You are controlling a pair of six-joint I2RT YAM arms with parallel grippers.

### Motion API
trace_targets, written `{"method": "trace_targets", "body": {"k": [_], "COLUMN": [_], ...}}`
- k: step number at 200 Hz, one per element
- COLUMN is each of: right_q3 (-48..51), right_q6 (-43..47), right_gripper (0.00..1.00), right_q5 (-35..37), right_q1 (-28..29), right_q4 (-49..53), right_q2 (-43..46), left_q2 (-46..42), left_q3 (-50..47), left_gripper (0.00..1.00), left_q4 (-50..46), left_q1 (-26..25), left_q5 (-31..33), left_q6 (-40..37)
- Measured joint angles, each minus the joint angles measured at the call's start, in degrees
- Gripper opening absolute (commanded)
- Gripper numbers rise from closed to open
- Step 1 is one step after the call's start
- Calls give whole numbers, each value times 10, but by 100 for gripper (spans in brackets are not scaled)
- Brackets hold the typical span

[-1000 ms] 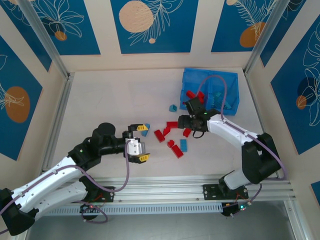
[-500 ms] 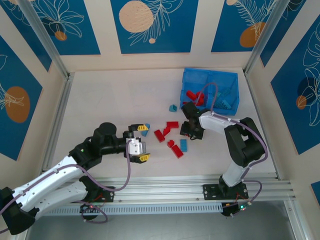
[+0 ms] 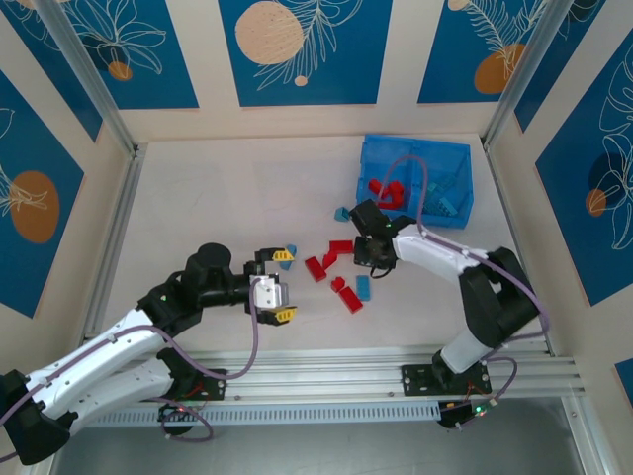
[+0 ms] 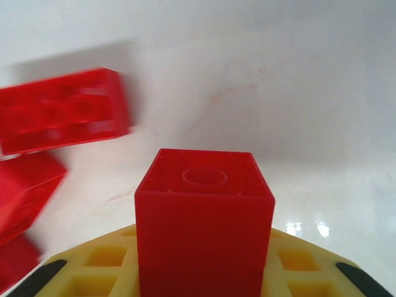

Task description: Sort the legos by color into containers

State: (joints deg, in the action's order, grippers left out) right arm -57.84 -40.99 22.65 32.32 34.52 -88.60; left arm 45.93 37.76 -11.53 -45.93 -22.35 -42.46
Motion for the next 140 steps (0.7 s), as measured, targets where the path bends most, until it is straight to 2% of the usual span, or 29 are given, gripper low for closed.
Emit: {"method": "trace_targets", "body": {"k": [17, 36, 78, 97, 114, 125, 140], "right_q3": [-35, -109, -284, -352, -418, -450, -469], "right_q6": [30, 72, 132, 141, 144, 148, 151], "right_gripper": [29, 29, 29, 36, 49, 54, 56], "right_q5": [17, 26, 11, -13, -33, -39, -43], "right_q1": [-5, -37, -149, -183, -197, -198, -195], "right_q4": [6, 7, -21, -9, 23, 44, 69], "right_q2": [31, 18, -139, -231, -306, -334, -343], "left_q2": [0, 0, -1, -1, 0, 0, 5], "left_q3": [0, 0, -15, -24, -25, -25, -25], "left_gripper": [100, 100, 100, 100, 100, 100, 100], "left_q4": [3, 7, 22, 22, 22, 22, 23], "left_q1": [4, 12, 23, 24, 24, 24, 24], "left_q5": [-2, -2, 1, 4, 6, 10, 10], "left_q6": [0, 1, 1, 4, 5, 5, 7]}}
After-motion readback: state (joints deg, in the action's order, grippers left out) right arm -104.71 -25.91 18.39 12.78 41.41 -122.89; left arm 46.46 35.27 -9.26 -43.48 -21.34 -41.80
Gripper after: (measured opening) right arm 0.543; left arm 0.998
